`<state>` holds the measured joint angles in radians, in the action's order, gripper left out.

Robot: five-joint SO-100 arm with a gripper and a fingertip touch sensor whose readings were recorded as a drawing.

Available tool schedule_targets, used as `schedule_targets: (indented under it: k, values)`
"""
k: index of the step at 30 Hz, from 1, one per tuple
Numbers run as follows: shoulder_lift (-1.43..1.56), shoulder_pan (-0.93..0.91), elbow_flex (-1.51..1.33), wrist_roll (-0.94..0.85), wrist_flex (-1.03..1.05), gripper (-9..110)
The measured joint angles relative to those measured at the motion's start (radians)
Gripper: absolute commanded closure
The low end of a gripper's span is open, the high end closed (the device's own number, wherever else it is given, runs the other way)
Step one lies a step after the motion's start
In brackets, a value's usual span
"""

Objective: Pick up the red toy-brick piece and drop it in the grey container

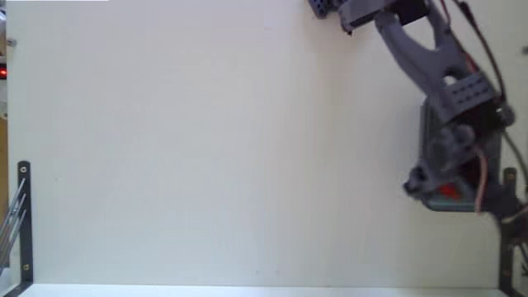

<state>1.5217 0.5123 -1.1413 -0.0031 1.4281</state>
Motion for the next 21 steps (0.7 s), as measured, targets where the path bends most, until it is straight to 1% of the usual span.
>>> schedule_targets:
  k: [11, 21]
  values:
    - [0.023, 0.112, -0.002, 0.000, 0.000, 41]
    - [0.028, 0.124, -0.002, 0.000, 0.000, 41]
